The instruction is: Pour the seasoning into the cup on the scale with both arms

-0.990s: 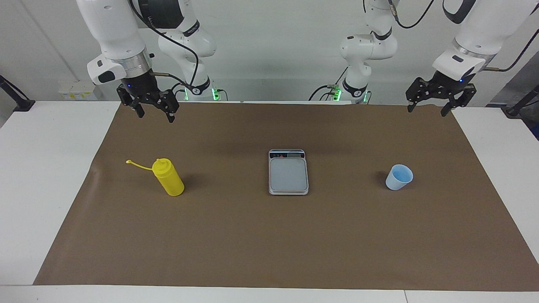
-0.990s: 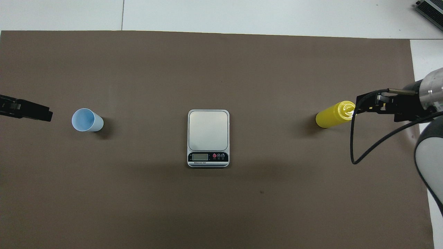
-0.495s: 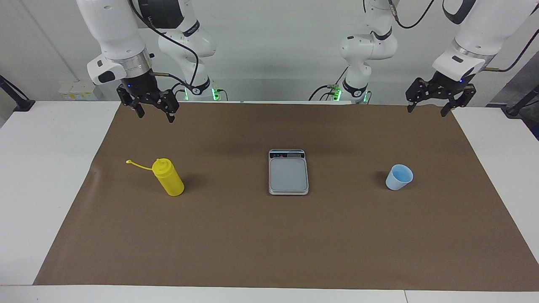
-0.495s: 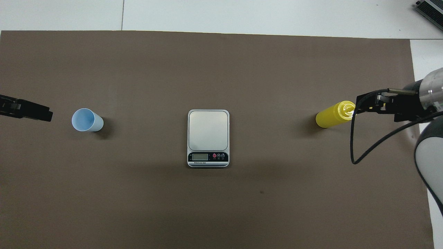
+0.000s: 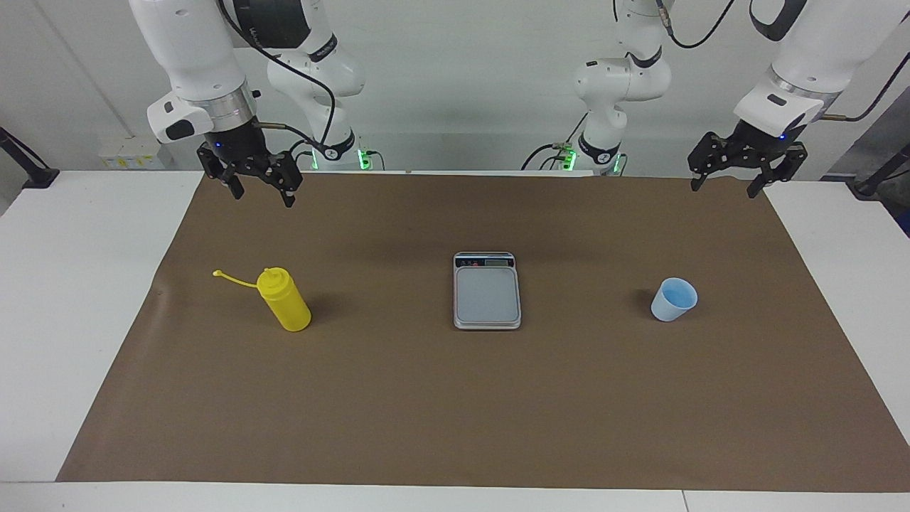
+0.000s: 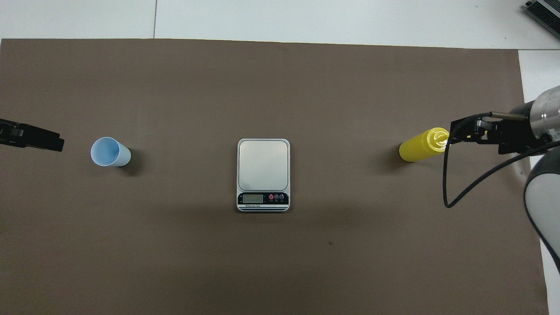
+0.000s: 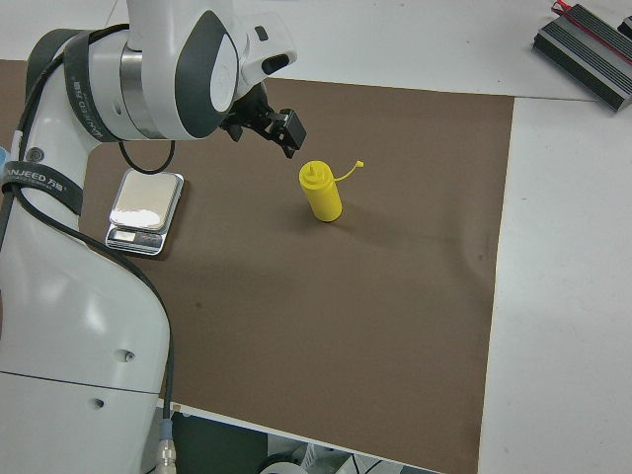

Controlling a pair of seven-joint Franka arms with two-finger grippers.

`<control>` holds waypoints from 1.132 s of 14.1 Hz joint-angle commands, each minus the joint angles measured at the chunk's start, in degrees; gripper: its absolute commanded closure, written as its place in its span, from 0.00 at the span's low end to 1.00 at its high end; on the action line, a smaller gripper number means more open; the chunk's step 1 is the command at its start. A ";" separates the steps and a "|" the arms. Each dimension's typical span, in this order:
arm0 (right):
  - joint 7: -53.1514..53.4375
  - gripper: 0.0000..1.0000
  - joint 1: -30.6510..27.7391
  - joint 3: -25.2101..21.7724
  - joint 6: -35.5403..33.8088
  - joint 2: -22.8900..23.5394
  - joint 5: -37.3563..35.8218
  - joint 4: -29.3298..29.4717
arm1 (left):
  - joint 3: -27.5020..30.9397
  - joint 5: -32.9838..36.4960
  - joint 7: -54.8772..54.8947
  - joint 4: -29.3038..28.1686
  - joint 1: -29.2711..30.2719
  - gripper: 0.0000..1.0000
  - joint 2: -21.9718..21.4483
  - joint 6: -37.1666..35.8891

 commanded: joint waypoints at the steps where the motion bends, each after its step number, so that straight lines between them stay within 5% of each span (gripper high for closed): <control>1: 0.87 0.00 -0.70 0.40 -0.70 -0.86 0.12 -0.67 | 0.56 0.65 0.90 -2.91 0.09 0.00 -0.98 2.76; 6: 0.79 0.00 -0.70 0.40 -0.61 -0.86 0.12 -0.67 | 0.73 0.47 0.99 -4.30 3.42 0.00 2.27 9.34; 12: 0.87 0.00 -0.70 0.40 -0.70 -0.86 0.12 -0.67 | 0.73 0.47 0.38 -18.44 6.85 0.00 2.36 25.68; 16: 0.79 0.00 -0.70 0.40 -0.61 -0.86 0.12 -0.67 | 0.73 0.47 -4.09 -20.04 7.04 0.00 6.31 30.52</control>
